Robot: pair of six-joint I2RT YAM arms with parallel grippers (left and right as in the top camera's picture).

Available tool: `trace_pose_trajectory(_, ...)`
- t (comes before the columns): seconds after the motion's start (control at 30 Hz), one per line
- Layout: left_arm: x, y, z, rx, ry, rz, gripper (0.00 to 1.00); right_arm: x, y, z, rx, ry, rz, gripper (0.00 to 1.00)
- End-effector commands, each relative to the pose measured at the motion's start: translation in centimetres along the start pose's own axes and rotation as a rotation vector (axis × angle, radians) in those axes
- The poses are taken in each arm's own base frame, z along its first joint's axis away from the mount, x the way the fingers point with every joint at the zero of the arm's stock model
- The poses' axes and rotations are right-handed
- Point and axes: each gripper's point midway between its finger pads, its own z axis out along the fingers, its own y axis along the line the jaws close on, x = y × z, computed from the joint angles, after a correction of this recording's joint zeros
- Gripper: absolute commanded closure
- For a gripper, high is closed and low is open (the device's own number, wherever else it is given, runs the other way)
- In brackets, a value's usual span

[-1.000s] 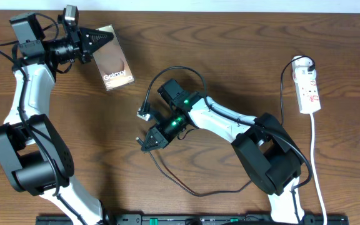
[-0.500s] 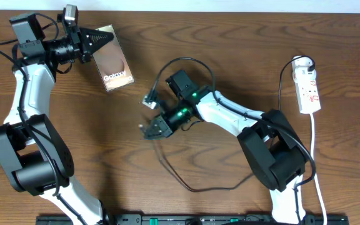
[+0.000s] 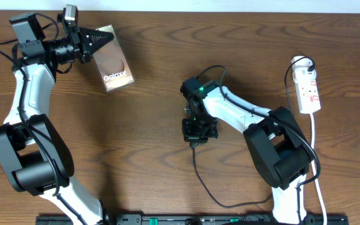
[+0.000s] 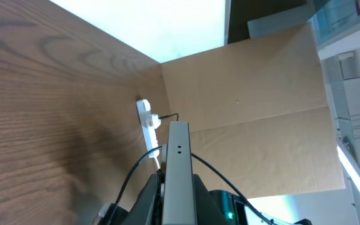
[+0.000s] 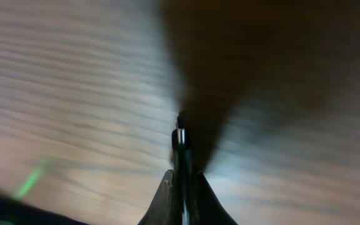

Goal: Plug charger to phone and switch on socket

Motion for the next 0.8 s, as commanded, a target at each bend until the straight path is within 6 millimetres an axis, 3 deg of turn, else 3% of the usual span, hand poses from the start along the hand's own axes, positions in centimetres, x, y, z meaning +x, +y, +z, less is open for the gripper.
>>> trace_pose_trajectory(0.0,0.3,-2.0,-0.2,0.033,0.020,0.048,0.93,-0.1,-2.5,0.7,0.137,-0.019,0.047,0.99)
trace_pose_trajectory(0.4,0.3,-2.0,-0.2,0.034,0.021,0.047,0.93,0.9,-1.9,1.9,0.181,-0.031,0.040,0.99)
trace_pose_trajectory(0.77,0.4,-2.1,-0.2,0.036,0.023,0.047,0.93,1.7,-2.9,3.1,0.195,-0.012,0.072,0.99)
